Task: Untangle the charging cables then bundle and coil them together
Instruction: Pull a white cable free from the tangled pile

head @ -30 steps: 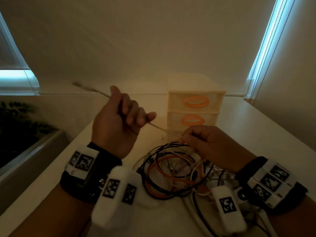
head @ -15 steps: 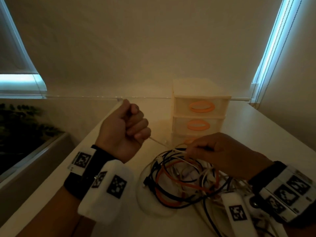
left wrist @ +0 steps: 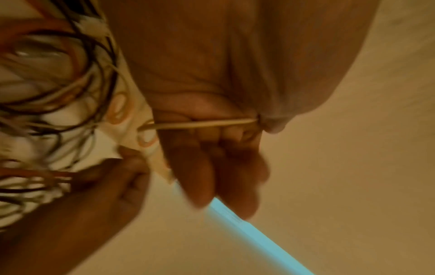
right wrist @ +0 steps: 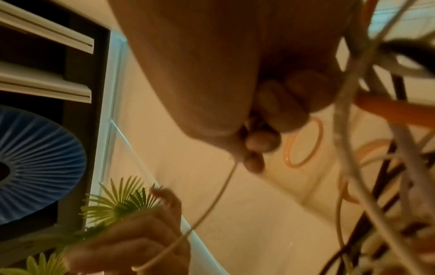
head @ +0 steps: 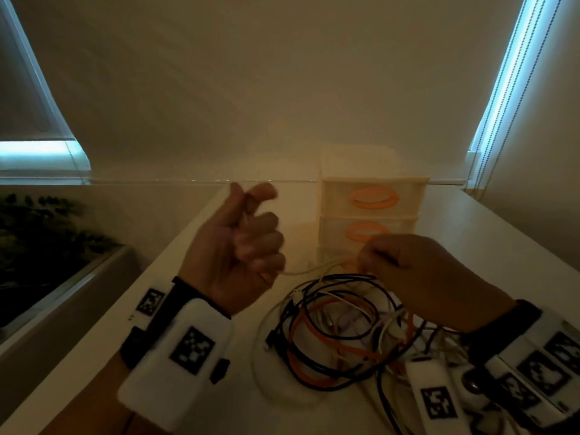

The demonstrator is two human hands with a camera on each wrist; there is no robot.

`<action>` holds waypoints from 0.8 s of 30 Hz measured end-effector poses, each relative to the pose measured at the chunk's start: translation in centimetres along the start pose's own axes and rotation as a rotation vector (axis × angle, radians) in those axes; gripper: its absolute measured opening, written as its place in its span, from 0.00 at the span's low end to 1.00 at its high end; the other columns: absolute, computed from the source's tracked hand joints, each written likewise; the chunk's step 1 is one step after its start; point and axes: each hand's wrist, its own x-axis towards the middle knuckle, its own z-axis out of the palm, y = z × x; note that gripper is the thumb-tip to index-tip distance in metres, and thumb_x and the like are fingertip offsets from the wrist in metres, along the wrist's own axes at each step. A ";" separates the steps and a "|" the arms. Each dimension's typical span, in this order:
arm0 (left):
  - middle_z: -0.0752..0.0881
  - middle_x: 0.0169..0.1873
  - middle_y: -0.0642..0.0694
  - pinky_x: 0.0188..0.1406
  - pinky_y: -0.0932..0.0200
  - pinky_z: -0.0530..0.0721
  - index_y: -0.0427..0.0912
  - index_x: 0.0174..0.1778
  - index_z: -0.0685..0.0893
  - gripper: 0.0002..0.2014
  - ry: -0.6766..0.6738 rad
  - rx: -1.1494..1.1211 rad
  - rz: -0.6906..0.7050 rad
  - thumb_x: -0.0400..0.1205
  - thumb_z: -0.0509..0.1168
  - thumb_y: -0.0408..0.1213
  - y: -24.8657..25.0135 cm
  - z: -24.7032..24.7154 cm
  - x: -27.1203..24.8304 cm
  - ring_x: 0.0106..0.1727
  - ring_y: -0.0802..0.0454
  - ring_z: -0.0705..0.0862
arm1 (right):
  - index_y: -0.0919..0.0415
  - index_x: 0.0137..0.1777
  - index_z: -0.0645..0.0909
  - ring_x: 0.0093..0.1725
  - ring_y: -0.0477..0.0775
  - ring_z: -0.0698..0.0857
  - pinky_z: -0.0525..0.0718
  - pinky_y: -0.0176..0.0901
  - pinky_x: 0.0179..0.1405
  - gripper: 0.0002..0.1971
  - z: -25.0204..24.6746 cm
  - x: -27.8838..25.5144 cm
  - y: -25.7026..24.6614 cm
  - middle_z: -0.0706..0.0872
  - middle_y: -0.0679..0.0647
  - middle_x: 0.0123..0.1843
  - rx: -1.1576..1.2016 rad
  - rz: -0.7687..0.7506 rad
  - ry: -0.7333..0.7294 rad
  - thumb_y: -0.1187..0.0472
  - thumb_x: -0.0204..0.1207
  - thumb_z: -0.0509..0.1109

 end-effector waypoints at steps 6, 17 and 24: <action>0.89 0.48 0.26 0.52 0.37 0.89 0.65 0.81 0.67 0.27 0.044 0.308 -0.254 0.86 0.46 0.63 -4.3 1.0 0.7 0.49 0.30 0.91 | 0.53 0.43 0.86 0.45 0.32 0.83 0.76 0.20 0.38 0.10 2.2 0.1 -1.2 0.87 0.40 0.38 0.070 -0.039 0.396 0.57 0.84 0.66; 0.90 0.45 0.32 0.45 0.47 0.89 0.61 0.79 0.72 0.24 0.214 0.220 -0.063 0.87 0.52 0.58 -4.0 1.2 1.1 0.43 0.40 0.91 | 0.52 0.54 0.91 0.41 0.35 0.88 0.83 0.26 0.39 0.07 2.8 -1.0 -3.0 0.89 0.36 0.40 0.273 -0.329 0.272 0.58 0.81 0.72; 0.89 0.37 0.40 0.39 0.50 0.91 0.46 0.78 0.77 0.27 0.302 0.073 0.188 0.90 0.47 0.56 -2.6 0.1 1.4 0.36 0.46 0.90 | 0.48 0.41 0.88 0.34 0.40 0.87 0.80 0.27 0.32 0.09 2.2 -1.2 -1.5 0.87 0.39 0.33 0.213 -0.211 -0.033 0.55 0.82 0.70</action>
